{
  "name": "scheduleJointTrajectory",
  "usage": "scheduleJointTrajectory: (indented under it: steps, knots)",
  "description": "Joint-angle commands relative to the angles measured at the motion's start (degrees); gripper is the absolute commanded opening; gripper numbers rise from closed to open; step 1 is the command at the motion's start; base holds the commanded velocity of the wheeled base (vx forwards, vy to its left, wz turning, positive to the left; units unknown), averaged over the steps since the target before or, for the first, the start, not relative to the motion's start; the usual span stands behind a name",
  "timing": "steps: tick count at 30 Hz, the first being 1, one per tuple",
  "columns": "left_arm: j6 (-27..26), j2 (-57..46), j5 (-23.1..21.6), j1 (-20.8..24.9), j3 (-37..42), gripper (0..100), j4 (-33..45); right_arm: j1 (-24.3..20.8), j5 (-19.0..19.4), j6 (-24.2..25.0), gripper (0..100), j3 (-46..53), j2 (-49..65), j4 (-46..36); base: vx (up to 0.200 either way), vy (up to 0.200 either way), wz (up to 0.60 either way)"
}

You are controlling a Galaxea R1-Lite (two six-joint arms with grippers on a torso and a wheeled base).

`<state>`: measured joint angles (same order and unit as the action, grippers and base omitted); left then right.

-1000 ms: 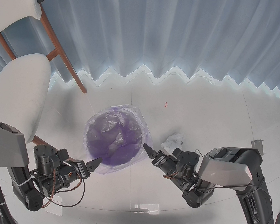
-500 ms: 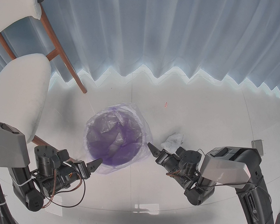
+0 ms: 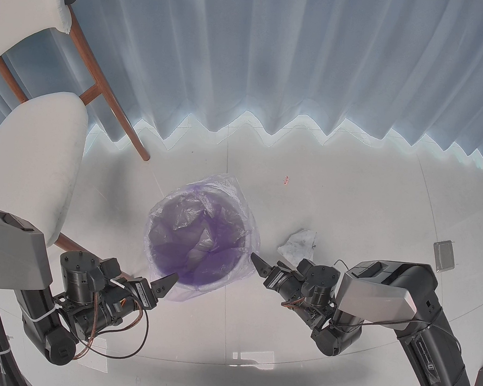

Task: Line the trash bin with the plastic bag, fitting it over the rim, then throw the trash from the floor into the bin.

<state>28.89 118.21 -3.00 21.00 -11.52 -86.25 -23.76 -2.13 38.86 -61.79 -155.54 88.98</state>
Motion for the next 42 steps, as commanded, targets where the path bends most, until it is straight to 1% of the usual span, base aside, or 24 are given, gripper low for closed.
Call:
scheduleJointTrajectory:
  steps: [1, 7, 11, 12, 15, 16, 18, 19, 20, 23, 25, 29, 32, 36, 40, 42]
  knots:
    - [0.0, 0.0, 0.0, 0.0, 0.0, 100, 0.0, -0.2, -0.2, -0.4, 100, -2.1, -2.1, 1.0, 0.0, 0.0, 0.0]
    - [0.0, 0.1, 0.4, 0.0, 0.0, 100, 0.0, -0.3, -0.2, -0.5, 100, -2.5, -2.7, 1.0, 0.0, 0.0, 0.0]
    - [0.0, 0.1, 0.4, 0.0, 0.0, 100, 0.0, -0.2, -0.5, -1.6, 100, -2.3, -2.7, 1.0, 0.0, 0.0, 0.0]
    - [0.0, 0.0, 0.4, 0.1, 0.0, 100, 0.0, -0.2, -1.4, -3.6, 100, -2.3, -2.6, 0.9, 0.0, 0.0, 0.0]
    - [0.0, 0.1, 0.5, 0.3, 0.0, 100, 0.0, -0.2, -2.1, -4.9, 100, -2.4, -2.7, 0.3, 0.0, 0.0, 0.0]
    - [-0.1, 0.1, 0.5, 0.3, 0.0, 100, -0.1, -0.2, -2.1, -5.1, 100, -2.5, -2.5, -1.0, 0.0, 0.0, 0.0]
    - [0.0, 0.1, 0.5, 0.3, 0.0, 100, 0.0, -0.3, -2.1, -5.1, 100, -2.5, -2.5, -1.2, 0.0, 0.0, 0.0]
    - [-0.1, 0.0, 0.5, 0.3, 0.0, 100, 0.0, -0.4, -2.5, -5.2, 100, -2.8, -2.0, -5.0, 0.0, 0.0, 0.0]
    - [-0.1, -0.2, 0.5, 0.3, 0.0, 100, -0.1, -0.4, -2.9, -5.3, 100, -2.9, -2.0, -6.1, 0.0, 0.0, 0.0]
    - [-0.1, -0.1, 1.1, 0.4, 0.0, 100, -0.1, -0.6, -4.4, -5.3, 100, -3.6, -1.1, -10.1, 0.0, 0.0, 0.0]
    - [-0.1, 0.0, 1.2, 0.8, 0.0, 100, -0.1, -0.7, -4.4, -5.0, 100, -3.9, -0.9, -12.1, 0.0, 0.0, 0.0]
    - [-0.1, -0.2, 1.3, 1.1, 0.0, 100, -0.1, -0.7, -4.4, -4.8, 100, -4.3, -0.1, -14.4, 0.0, 0.0, 0.0]
    - [-0.1, -0.2, 1.3, 1.1, 0.0, 100, -0.1, -0.6, -4.4, -4.7, 100, -4.3, -0.1, -14.8, 0.0, 0.0, 0.0]
    - [-0.1, -0.2, 2.1, 1.2, -0.1, 100, -0.1, -0.6, -4.4, -3.8, 100, -4.7, 0.1, -16.5, 0.0, 0.0, 0.0]
    - [-0.1, 0.0, 2.2, 1.3, -0.2, 100, -0.1, -0.7, -5.2, -3.2, 100, -4.7, 0.2, -16.6, 0.0, 0.0, 0.0]
    - [0.1, 0.0, 2.1, 1.1, -0.6, 100, -0.1, -0.6, -5.7, -1.9, 100, -4.0, -0.3, -12.3, 0.0, 0.0, 0.0]
